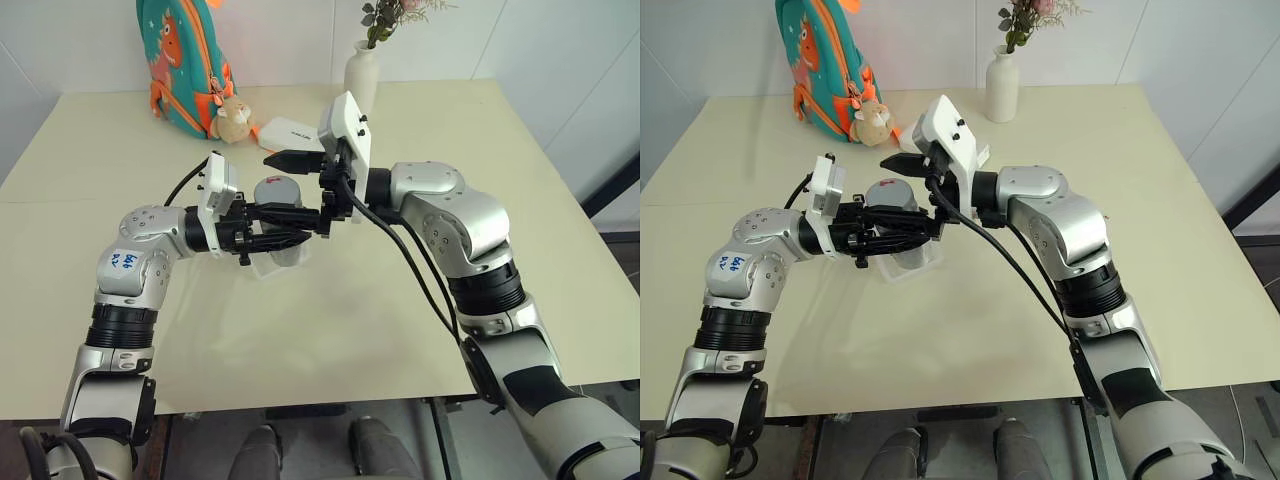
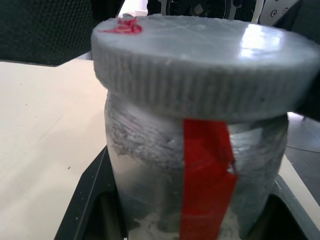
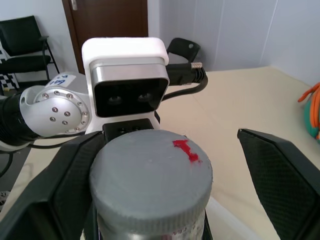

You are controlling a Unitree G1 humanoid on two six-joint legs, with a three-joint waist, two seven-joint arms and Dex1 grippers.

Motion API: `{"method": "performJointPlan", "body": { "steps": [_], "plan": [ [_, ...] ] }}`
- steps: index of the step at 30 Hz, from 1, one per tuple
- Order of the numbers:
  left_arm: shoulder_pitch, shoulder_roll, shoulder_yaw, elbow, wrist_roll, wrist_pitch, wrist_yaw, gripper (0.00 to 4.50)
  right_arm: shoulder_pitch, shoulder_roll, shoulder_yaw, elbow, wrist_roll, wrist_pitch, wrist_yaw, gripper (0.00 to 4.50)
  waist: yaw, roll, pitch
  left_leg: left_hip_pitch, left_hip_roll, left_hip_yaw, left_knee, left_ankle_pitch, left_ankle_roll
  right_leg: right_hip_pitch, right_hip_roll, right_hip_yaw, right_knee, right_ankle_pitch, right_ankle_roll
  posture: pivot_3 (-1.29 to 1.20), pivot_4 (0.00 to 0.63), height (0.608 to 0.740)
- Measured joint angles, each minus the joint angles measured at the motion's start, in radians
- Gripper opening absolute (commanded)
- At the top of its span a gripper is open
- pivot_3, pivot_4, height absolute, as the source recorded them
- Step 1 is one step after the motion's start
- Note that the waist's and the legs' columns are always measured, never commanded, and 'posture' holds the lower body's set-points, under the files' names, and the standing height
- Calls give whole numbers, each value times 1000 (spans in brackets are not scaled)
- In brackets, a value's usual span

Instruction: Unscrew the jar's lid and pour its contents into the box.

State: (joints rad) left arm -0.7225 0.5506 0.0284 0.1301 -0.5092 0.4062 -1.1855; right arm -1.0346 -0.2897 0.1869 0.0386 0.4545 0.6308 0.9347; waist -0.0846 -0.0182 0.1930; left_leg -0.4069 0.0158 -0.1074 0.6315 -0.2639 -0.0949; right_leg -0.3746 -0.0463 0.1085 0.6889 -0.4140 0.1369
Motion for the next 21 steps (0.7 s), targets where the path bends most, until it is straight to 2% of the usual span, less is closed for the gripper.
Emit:
{"method": "performJointPlan", "body": {
  "steps": [21],
  "plan": [
    [0,0,1,0,0,-3,1,1967,43,-82,-43,-32,66,28,59,4462,-1,0,0,0,0,0,0,0,0,0,0,0,0,0,0,0,150,740]
  ]
}}
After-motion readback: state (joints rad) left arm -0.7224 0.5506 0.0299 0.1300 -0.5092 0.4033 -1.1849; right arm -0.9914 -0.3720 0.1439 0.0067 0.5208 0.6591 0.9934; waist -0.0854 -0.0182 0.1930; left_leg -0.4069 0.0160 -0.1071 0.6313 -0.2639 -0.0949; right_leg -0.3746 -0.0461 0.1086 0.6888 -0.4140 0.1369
